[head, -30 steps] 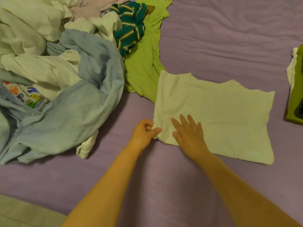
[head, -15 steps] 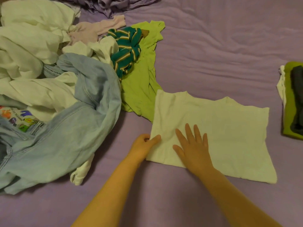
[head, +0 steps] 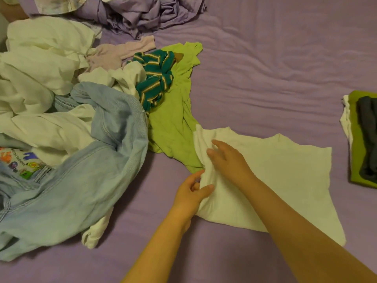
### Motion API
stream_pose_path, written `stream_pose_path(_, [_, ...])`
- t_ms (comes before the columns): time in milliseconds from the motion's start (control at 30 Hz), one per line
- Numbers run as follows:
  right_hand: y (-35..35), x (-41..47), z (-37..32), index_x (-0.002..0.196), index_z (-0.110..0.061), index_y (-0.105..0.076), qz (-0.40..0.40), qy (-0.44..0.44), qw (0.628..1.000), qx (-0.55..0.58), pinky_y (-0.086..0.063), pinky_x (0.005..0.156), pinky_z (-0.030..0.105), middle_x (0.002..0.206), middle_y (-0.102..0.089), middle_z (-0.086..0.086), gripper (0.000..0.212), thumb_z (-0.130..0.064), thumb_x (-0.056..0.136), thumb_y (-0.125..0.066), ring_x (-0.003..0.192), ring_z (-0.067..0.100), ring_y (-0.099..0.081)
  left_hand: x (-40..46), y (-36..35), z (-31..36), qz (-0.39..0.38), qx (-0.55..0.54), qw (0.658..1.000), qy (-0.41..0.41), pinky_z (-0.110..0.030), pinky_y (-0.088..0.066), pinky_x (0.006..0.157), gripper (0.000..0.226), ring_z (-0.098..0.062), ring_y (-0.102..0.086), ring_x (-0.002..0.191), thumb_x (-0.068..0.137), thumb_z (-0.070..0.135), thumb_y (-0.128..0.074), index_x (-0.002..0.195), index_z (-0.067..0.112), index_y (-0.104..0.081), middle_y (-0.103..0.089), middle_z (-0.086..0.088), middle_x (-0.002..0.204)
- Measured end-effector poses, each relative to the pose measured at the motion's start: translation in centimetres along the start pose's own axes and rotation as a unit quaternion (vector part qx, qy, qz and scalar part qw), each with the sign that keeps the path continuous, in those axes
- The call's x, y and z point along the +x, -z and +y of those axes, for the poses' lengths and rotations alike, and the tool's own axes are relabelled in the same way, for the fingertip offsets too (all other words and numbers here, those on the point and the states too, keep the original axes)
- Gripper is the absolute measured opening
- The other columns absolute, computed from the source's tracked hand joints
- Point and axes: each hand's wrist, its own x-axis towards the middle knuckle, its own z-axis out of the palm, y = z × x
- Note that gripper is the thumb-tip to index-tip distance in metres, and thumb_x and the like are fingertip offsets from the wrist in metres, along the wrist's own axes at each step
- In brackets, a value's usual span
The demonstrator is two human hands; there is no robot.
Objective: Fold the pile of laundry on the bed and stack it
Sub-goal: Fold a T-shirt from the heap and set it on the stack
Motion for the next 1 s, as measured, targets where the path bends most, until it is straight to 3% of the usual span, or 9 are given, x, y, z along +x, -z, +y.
stream_pose_path(67, [0.7, 0.3, -1.8, 0.147, -0.025, -0.031, 0.018, 0.043, 0.998, 0.031, -0.033, 0.104, 0.033, 0.15, -0.038, 0.001, 0.062, -0.047, 0.093, -0.051, 0.135, 0.021, -0.039, -0.5, -1.3, -0.3, -0.012, 0.027, 0.999, -0.012, -0.017, -0.05, 0.078, 0.049, -0.016, -0.055, 0.087, 0.084, 0.008, -0.07, 0.124, 0.033, -0.058, -0.056, -0.007, 0.096])
stream_pose_path(200, [1.6, 0.7, -2.4, 0.146, -0.036, -0.028, 0.029, 0.133, 0.958, -0.253, -0.045, 0.084, 0.036, 0.154, -0.028, -0.004, 0.059, -0.034, 0.094, -0.054, 0.128, 0.025, -0.039, -1.4, -3.6, -1.1, -0.015, 0.028, 0.998, -0.046, -0.009, -0.046, 0.072, 0.06, -0.007, -0.047, 0.078, 0.085, -0.003, -0.064, 0.134, 0.027, -0.05, -0.047, 0.001, 0.088])
stream_pose_path(267, [2.3, 0.8, -1.3, 0.142, -0.034, -0.039, 0.029, 0.136, 0.946, -0.292, -0.044, 0.081, 0.034, 0.152, -0.032, -0.005, 0.049, -0.02, 0.096, -0.048, 0.125, 0.026, -0.039, -2.0, -4.4, -1.4, -0.002, 0.006, 0.998, -0.064, -0.009, -0.046, 0.074, 0.06, -0.002, -0.054, 0.078, 0.085, -0.007, -0.062, 0.132, 0.029, -0.05, -0.054, 0.004, 0.088])
stream_pose_path(400, [5.1, 0.0, 1.6, 0.133, -0.024, -0.055, 0.051, 0.147, 0.969, -0.191, -0.042, 0.092, 0.036, 0.141, -0.048, 0.0, 0.038, -0.015, 0.096, -0.047, 0.124, 0.03, -0.043, -2.9, -6.2, -1.8, 0.003, 0.008, 0.995, -0.101, -0.011, -0.047, 0.077, 0.059, 0.002, -0.062, 0.084, 0.084, -0.007, -0.063, 0.124, 0.035, -0.052, -0.068, 0.007, 0.093])
stream_pose_path(567, [6.6, -1.1, 2.6, 0.145, -0.043, -0.028, -0.015, 0.152, 0.975, -0.164, -0.042, 0.091, 0.035, 0.156, -0.022, -0.003, 0.057, -0.041, 0.094, -0.053, 0.135, 0.021, -0.035, -4.0, -9.6, -2.4, -0.026, 0.044, 0.993, -0.11, -0.015, -0.048, 0.08, 0.055, 0.0, -0.063, 0.095, 0.086, -0.006, -0.061, 0.125, 0.033, -0.054, -0.072, 0.01, 0.107])
stream_pose_path(700, [8.1, -1.8, 4.4, 0.142, -0.034, -0.039, 0.033, 0.139, 0.976, -0.166, -0.04, 0.08, 0.026, 0.152, -0.03, -0.003, 0.057, -0.004, 0.094, -0.042, 0.131, 0.02, -0.039, -4.6, -11.7, -3.3, -0.028, 0.053, 0.992, -0.108, -0.017, -0.049, 0.079, 0.051, 0.0, -0.064, 0.092, 0.086, -0.006, -0.061, 0.123, 0.029, -0.056, -0.072, 0.01, 0.104])
stream_pose_path(800, [11.1, -3.4, 7.4, 0.142, -0.028, -0.04, 0.075, 0.079, 0.986, -0.129, -0.043, 0.081, 0.028, 0.141, -0.04, 0.004, 0.055, -0.003, 0.093, -0.042, 0.118, 0.023, -0.046, -4.9, -14.4, -3.8, -0.029, 0.088, 0.987, -0.131, -0.016, -0.05, 0.08, 0.049, 0.001, -0.062, 0.09, 0.086, -0.004, -0.063, 0.118, 0.034, -0.058, -0.07, 0.009, 0.101])
stream_pose_path(900, [14.2, -5.0, 11.3, 0.148, -0.027, -0.028, 0.094, 0.03, 0.99, -0.096, -0.04, 0.078, 0.024, 0.14, -0.036, 0.008, 0.061, -0.001, 0.094, -0.041, 0.104, 0.022, -0.049, -5.3, -18.5, -4.6, -0.06, 0.154, 0.974, -0.157, -0.018, -0.048, 0.09, 0.048, 0.004, -0.058, 0.101, 0.088, -0.001, -0.061, 0.118, 0.035, -0.056, -0.064, 0.009, 0.112])
stream_pose_path(1000, [16.3, -5.6, 14.9, 0.151, -0.03, -0.009, 0.089, -0.006, 0.992, -0.094, -0.031, 0.079, 0.016, 0.155, -0.02, 0.002, 0.071, 0.001, 0.095, -0.04, 0.13, 0.025, -0.035, -5.1, -22.4, -6.0, -0.097, 0.207, 0.961, -0.154, -0.012, -0.041, 0.097, 0.045, 0.01, -0.052, 0.107, 0.09, 0.003, -0.057, 0.122, 0.035, -0.052, -0.058, 0.011, 0.125])
